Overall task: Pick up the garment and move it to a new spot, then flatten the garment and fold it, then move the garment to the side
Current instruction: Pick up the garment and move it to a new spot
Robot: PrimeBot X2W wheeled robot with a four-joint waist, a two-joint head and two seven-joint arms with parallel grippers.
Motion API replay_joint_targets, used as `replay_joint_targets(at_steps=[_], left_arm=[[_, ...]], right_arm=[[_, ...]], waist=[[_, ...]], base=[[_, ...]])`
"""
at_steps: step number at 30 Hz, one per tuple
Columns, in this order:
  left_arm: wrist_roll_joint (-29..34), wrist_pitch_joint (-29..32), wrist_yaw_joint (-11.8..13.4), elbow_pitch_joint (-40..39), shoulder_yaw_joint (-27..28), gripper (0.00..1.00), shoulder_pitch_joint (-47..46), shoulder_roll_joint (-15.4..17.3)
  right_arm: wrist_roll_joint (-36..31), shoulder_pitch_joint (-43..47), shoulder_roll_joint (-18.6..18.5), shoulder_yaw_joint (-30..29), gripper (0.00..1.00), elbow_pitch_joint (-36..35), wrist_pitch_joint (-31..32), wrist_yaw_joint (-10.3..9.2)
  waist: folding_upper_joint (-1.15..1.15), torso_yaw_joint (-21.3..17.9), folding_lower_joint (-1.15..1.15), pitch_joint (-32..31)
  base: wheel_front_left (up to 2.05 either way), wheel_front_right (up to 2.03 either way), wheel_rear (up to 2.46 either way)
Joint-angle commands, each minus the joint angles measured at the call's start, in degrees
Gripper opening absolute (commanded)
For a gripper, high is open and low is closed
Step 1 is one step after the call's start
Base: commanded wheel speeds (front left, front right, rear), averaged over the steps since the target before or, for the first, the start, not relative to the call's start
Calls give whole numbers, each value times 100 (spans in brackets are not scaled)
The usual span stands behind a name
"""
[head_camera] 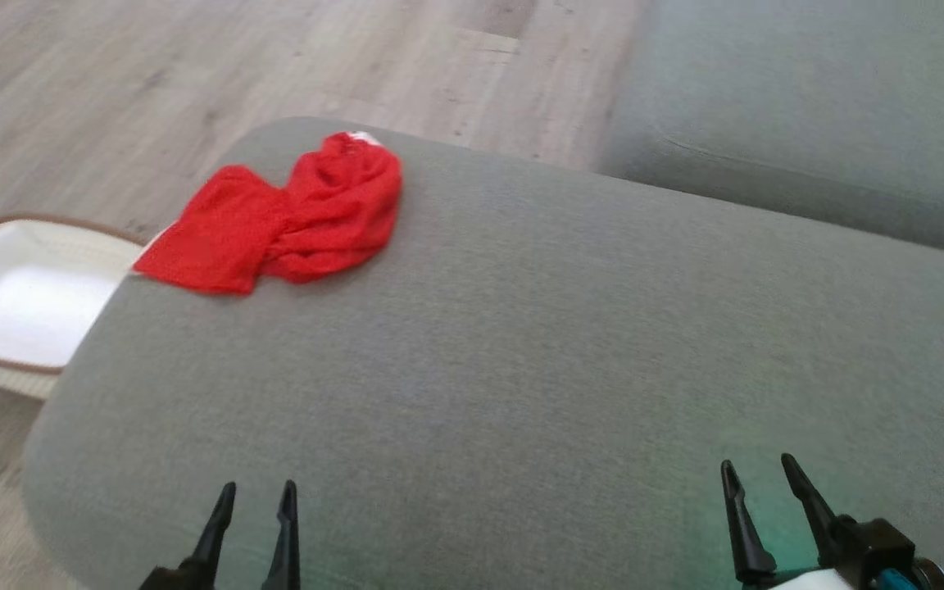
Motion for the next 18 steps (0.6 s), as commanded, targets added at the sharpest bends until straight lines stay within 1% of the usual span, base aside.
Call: replay_joint_targets(at_steps=[1, 3, 7, 9, 13, 15, 18], left_arm=[[-33, -55, 6, -184, 199, 100, -250, 0], [-131, -55, -7, -208, 243, 100, -358, 29], [-495, -55, -30, -257, 400, 100, -957, 236], [-639, 35, -36, -204, 422, 100, -1413, 461], [-1047, 472, -41, 35, 482, 100, -2525, 885], [-1178, 741, -42, 287, 387, 100, -3141, 1125], [-1333, 1058, -42, 846, 346, 100, -4079, 1344]], right_arm=[[10, -286, -47, 127, 100, -143, -64, 40], [-17, -335, -47, 143, 100, -136, -64, 40], [-305, -637, -47, 102, 100, -134, -64, 40], [-494, -878, -47, 96, 100, -165, -64, 40], [-902, -1348, -48, 27, 100, -235, -33, 40], [-1059, -1562, -82, -8, 100, -309, 10, 40], [-1214, -1825, -171, -26, 100, -465, 95, 40]], waist=[[0, 130, 0, 7], [0, 109, 0, 93], [0, -84, 0, 654], [0, -221, 0, 1030], [0, -432, 0, 1847], [0, -504, 0, 2246], [0, -575, 0, 2751]], base=[[0, 0, 0], [0, 0, 0], [0, 0, 0], [0, 0, 0], [0, 0, 0], [0, 0, 0], [0, 0, 0]])
